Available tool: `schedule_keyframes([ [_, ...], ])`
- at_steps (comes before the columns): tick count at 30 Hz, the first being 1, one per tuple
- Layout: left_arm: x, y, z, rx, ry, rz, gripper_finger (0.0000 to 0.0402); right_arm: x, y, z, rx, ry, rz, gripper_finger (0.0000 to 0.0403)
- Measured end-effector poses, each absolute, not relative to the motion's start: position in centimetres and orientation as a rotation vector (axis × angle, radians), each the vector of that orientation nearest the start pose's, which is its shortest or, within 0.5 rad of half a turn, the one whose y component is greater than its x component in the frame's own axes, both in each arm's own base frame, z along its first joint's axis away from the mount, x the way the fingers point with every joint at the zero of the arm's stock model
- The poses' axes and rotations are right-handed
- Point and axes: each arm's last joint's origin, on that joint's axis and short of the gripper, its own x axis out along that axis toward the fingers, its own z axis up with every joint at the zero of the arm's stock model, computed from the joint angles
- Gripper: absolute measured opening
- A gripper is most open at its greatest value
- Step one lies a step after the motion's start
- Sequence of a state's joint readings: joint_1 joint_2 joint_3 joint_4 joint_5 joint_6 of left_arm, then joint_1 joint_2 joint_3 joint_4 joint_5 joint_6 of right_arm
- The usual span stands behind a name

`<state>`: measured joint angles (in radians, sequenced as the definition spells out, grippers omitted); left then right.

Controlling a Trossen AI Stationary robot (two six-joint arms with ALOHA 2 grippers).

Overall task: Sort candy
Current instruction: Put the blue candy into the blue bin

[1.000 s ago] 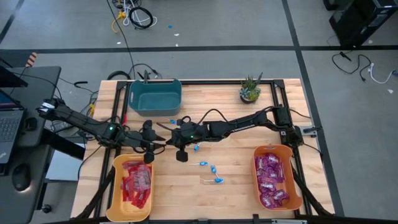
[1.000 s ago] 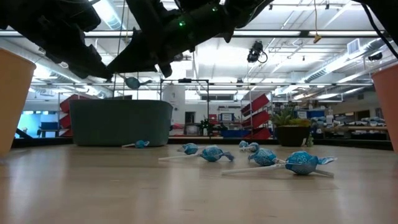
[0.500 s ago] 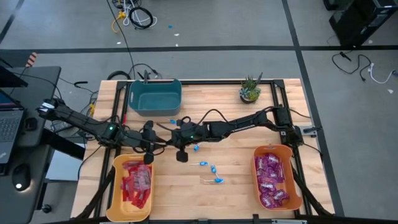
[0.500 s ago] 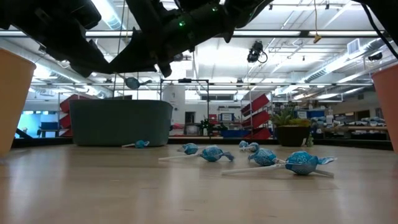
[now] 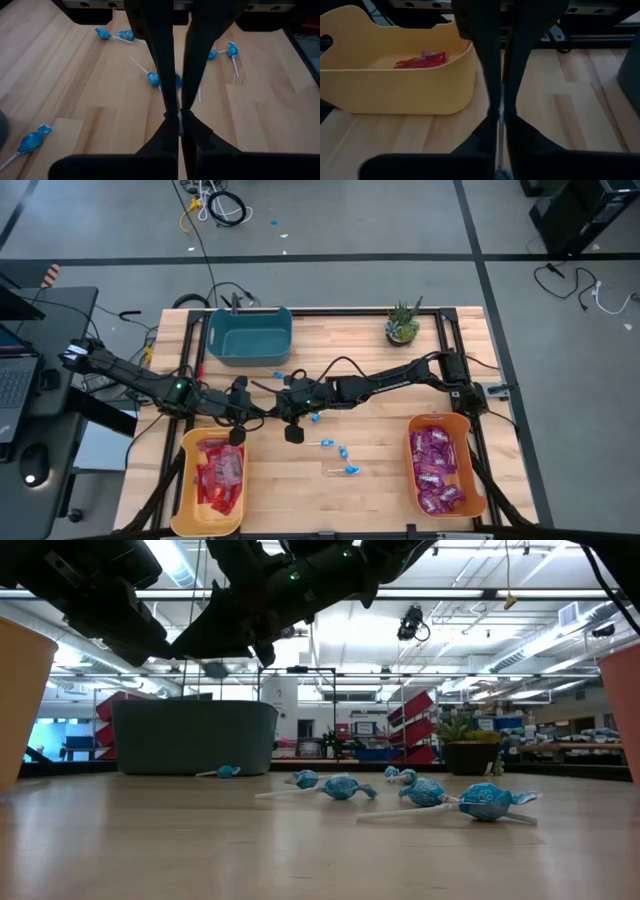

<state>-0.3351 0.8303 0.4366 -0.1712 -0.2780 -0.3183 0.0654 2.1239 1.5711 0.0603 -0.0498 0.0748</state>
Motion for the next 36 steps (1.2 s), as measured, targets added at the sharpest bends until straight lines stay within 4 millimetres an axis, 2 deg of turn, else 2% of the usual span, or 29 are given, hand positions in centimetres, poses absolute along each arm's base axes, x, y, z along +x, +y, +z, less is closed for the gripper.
schedule_keyframes([
  [9,16.5,-4.8,20.8,-0.154,0.533,0.081,0.0001,47.9,2.9,19.9,0.117,0.574,0.063,0.0123],
  [13,16.4,-4.7,20.8,-0.176,0.536,0.102,0.0001,47.3,2.3,19.7,0.124,0.658,0.020,0.0147],
  [17,16.3,-4.6,21.1,-0.215,0.529,0.151,0.0000,45.7,1.4,20.3,0.134,0.791,-0.093,0.0157],
  [21,16.4,-4.5,23.2,-0.247,0.470,0.175,0.0000,43.8,0.6,20.7,0.119,0.937,-0.230,0.0156],
  [26,16.1,-4.1,26.3,-0.175,0.463,0.277,0.0000,42.4,0.3,21.0,0.070,1.033,-0.350,0.0154],
  [32,14.5,-2.5,29.5,-0.072,0.532,0.521,0.0000,42.3,0.2,20.9,0.078,1.037,-0.371,0.0154],
  [36,13.8,-1.5,30.6,-0.044,0.576,0.599,0.0000,42.7,0.3,21.1,0.085,0.997,-0.367,0.0154],
])
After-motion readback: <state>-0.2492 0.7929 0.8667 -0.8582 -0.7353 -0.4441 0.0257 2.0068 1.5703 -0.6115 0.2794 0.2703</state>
